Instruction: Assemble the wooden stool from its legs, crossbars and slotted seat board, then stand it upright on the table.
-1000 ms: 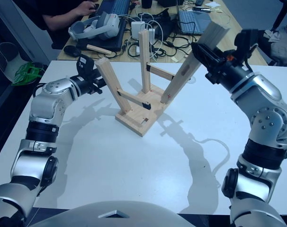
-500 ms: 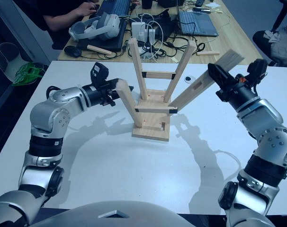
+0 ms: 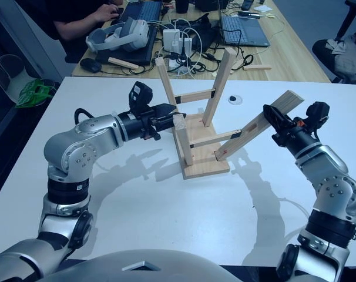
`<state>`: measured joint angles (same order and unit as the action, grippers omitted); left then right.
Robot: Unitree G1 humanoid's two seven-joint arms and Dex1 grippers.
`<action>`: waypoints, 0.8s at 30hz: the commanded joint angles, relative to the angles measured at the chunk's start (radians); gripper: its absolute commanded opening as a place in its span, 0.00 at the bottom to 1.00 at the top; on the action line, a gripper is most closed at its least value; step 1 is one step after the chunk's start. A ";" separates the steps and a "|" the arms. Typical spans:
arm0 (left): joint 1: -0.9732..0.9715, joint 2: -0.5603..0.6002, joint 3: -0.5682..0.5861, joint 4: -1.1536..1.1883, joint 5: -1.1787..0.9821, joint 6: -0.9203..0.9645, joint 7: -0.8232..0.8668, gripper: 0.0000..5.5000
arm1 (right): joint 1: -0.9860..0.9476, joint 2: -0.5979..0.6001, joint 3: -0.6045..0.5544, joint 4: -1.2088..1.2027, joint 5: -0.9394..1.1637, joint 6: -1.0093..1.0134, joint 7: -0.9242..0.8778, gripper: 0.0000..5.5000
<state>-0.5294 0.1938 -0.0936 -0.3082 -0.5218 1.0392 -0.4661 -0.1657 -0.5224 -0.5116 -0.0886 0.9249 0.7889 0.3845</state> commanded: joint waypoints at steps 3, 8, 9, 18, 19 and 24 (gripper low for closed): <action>-0.004 -0.006 0.006 -0.005 -0.008 0.007 0.024 0.41 | 0.018 -0.056 0.103 -0.026 -0.119 -0.061 0.079 0.18; -0.008 -0.018 0.011 -0.003 -0.016 0.006 0.044 0.41 | 0.042 -0.079 0.187 -0.063 -0.194 -0.121 0.152 0.18; -0.009 -0.018 0.011 -0.004 -0.017 0.006 0.045 0.41 | 0.037 -0.077 0.189 -0.068 -0.194 -0.121 0.153 0.18; -0.009 -0.014 0.004 -0.002 -0.018 0.004 0.060 0.41 | 0.102 -0.055 0.165 -0.052 -0.180 -0.144 0.187 0.18; -0.009 -0.015 0.003 -0.002 -0.017 0.003 0.062 0.41 | 0.120 -0.048 0.159 -0.050 -0.179 -0.155 0.191 0.18; -0.013 -0.014 -0.002 0.007 -0.014 0.001 0.067 0.41 | 0.162 -0.014 0.150 -0.059 -0.175 -0.200 0.195 0.18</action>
<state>-0.5298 0.1781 -0.0908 -0.3034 -0.5399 1.0383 -0.4042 -0.0521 -0.5520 -0.3834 -0.1653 0.7774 0.5599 0.5860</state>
